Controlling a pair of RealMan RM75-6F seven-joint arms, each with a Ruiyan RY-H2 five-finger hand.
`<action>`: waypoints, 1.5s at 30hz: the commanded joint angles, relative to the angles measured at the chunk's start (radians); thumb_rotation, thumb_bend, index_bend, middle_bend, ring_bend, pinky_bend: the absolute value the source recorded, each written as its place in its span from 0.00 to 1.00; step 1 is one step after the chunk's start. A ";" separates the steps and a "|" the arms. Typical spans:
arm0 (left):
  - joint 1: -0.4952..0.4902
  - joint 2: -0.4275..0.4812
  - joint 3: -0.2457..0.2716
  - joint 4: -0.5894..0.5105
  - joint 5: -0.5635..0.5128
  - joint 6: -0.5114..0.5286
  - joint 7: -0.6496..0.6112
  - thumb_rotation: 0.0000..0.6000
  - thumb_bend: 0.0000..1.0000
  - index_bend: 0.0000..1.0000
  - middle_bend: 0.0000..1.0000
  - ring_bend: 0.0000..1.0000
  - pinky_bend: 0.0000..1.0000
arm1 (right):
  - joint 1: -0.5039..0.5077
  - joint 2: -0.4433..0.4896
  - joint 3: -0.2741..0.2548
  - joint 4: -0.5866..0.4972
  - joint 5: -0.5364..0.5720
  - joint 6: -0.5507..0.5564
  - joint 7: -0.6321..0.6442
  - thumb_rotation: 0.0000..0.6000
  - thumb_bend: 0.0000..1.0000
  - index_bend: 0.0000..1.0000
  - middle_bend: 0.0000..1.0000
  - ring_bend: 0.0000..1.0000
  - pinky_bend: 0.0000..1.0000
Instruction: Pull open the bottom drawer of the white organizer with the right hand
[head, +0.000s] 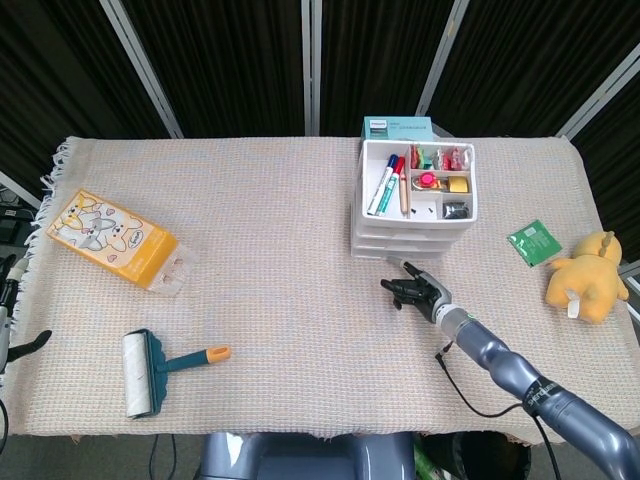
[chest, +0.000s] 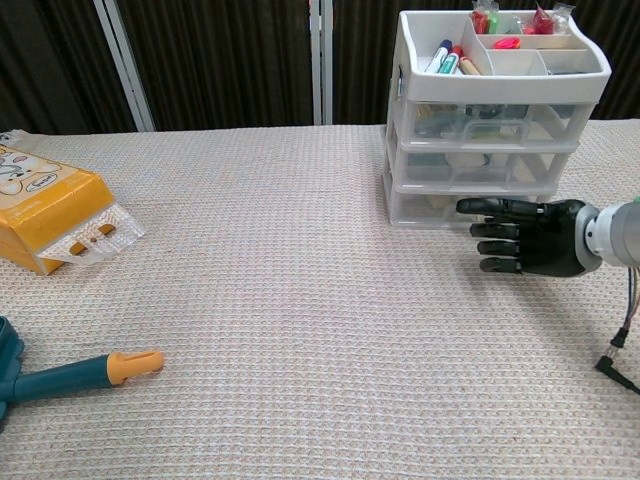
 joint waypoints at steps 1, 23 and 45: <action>-0.001 0.001 0.000 0.000 -0.004 -0.004 0.002 1.00 0.12 0.00 0.00 0.00 0.00 | -0.001 -0.017 0.011 0.021 0.010 -0.003 -0.010 1.00 0.15 0.14 0.83 0.84 0.75; -0.005 0.002 0.006 -0.007 0.000 -0.009 0.017 1.00 0.12 0.00 0.00 0.00 0.00 | 0.014 -0.071 0.073 0.135 0.131 -0.109 -0.027 1.00 0.15 0.21 0.83 0.84 0.75; -0.016 0.004 0.016 -0.007 0.002 -0.033 0.024 1.00 0.12 0.00 0.00 0.00 0.00 | 0.020 -0.080 0.109 0.168 0.209 -0.162 -0.063 1.00 0.16 0.34 0.83 0.84 0.75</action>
